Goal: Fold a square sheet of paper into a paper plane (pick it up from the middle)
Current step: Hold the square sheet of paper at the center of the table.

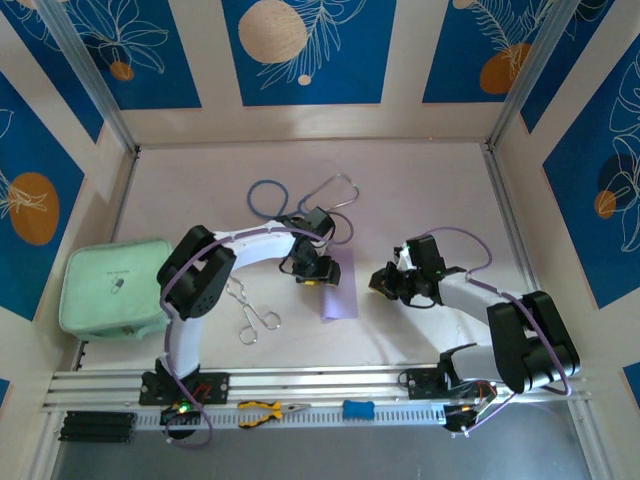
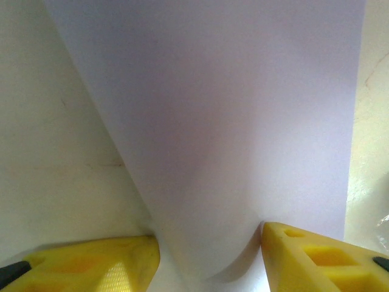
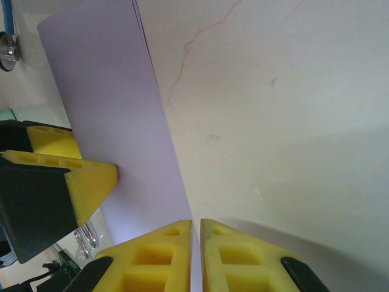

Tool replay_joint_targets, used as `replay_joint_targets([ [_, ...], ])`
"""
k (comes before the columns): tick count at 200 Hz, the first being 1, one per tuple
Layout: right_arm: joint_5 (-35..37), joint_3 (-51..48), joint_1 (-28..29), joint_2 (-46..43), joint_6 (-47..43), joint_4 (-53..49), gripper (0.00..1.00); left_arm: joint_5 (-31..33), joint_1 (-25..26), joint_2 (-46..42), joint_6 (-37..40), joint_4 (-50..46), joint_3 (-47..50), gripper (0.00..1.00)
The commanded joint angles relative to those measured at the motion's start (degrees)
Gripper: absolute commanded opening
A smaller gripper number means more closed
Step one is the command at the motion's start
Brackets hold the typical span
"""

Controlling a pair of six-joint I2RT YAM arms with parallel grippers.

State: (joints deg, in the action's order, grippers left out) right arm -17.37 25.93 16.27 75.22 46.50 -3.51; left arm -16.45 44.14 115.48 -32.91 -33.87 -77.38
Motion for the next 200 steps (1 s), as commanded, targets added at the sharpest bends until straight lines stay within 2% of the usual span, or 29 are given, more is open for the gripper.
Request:
replay_joint_targets([
  [1,-1.2,1.5,0.0,0.3,-1.1,-0.7,0.14,4.9,0.6,7.3,1.0,3.0,2.6,0.57],
  [88,-1.9,1.7,0.2,0.7,-1.1,-0.1,0.14,4.7,0.5,7.7,1.0,3.5,2.6,0.58],
  [154,-1.2,4.8,3.9,4.1,-2.0,0.5,0.13,4.6,0.6,7.9,1.3,3.5,2.8,0.58],
  [200,-1.0,8.2,6.9,8.7,-2.2,2.5,0.01,4.5,0.6,8.2,1.3,3.6,2.9,0.58],
])
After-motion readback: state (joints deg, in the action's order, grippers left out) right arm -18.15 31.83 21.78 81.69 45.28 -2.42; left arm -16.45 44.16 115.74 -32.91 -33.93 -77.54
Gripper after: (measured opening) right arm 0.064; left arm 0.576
